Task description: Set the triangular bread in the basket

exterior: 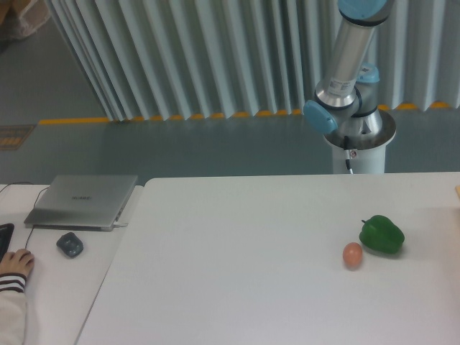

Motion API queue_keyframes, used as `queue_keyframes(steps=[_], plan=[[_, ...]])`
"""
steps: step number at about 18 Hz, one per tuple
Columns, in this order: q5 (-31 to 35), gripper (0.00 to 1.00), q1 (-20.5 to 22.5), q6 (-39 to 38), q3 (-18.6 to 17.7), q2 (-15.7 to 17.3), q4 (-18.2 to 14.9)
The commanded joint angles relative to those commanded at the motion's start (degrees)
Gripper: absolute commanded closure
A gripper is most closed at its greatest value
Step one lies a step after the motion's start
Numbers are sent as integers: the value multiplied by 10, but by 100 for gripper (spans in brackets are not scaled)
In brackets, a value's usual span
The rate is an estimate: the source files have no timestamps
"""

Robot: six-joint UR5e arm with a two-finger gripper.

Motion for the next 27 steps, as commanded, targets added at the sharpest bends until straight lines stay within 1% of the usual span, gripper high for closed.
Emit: queue_keyframes(steps=[2,4,5,7,8,10,14,19,20,22,23,25,26,27], plan=[[-6,0,-11,-36,3,2,-1],[-32,0,-37,-85,5,4,-3],[-26,0,-67,-100,5,4,-4],[-12,0,-106,-109,6,4,-4],[-11,0,-125,-142,7,4,-4],[-11,0,-142,-174,6,14,-5],[-11,0,-163,-178,8,18,-8],[5,0,-196,-179,8,25,-9],[6,0,-206,-179,7,28,-17],[11,0,-215,-180,4,34,-53],[11,0,-222,-182,0,41,-65],[9,0,-235,-215,-3,47,-88],[9,0,-251,-242,-3,50,-105],[9,0,-257,-251,-3,52,-112]])
